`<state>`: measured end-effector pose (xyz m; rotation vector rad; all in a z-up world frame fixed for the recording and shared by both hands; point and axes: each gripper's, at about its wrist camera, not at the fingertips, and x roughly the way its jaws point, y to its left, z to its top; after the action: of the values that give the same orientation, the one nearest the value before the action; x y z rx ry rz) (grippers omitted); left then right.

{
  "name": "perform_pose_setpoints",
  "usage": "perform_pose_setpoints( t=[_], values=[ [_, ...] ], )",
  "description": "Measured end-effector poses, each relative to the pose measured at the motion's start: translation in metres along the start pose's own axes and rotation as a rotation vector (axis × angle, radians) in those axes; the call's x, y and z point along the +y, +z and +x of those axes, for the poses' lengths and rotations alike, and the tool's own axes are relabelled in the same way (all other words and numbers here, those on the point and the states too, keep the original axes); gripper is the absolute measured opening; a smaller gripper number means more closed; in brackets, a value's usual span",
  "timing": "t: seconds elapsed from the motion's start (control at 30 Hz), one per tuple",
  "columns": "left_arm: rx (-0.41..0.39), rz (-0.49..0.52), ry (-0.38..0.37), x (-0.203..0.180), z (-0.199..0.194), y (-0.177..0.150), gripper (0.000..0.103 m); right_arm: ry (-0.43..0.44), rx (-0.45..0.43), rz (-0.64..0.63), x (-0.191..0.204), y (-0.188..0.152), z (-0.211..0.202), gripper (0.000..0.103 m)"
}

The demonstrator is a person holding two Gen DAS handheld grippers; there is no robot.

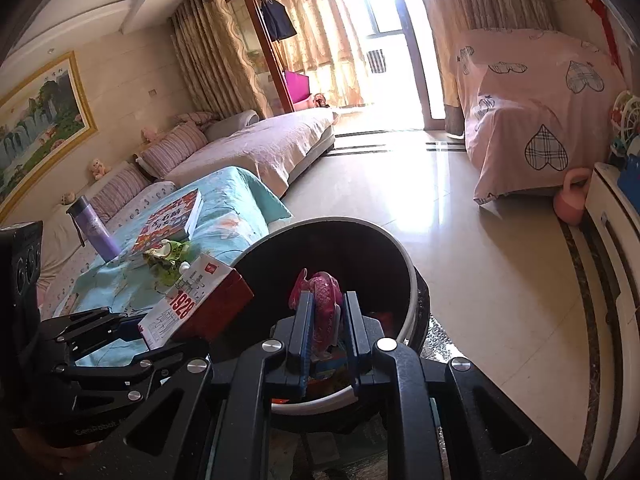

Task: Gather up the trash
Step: 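Carry the carton and pink brush over the bin and open both tools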

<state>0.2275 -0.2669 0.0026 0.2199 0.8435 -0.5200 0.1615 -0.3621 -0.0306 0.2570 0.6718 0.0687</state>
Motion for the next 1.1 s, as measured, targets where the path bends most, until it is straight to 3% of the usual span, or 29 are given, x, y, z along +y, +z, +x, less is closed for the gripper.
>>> perform_pose_setpoints(
  t=[1.1],
  values=[
    [0.08, -0.016, -0.018, 0.009, 0.024, 0.015, 0.047, -0.009, 0.056, 0.031, -0.014, 0.014, 0.025, 0.016]
  ],
)
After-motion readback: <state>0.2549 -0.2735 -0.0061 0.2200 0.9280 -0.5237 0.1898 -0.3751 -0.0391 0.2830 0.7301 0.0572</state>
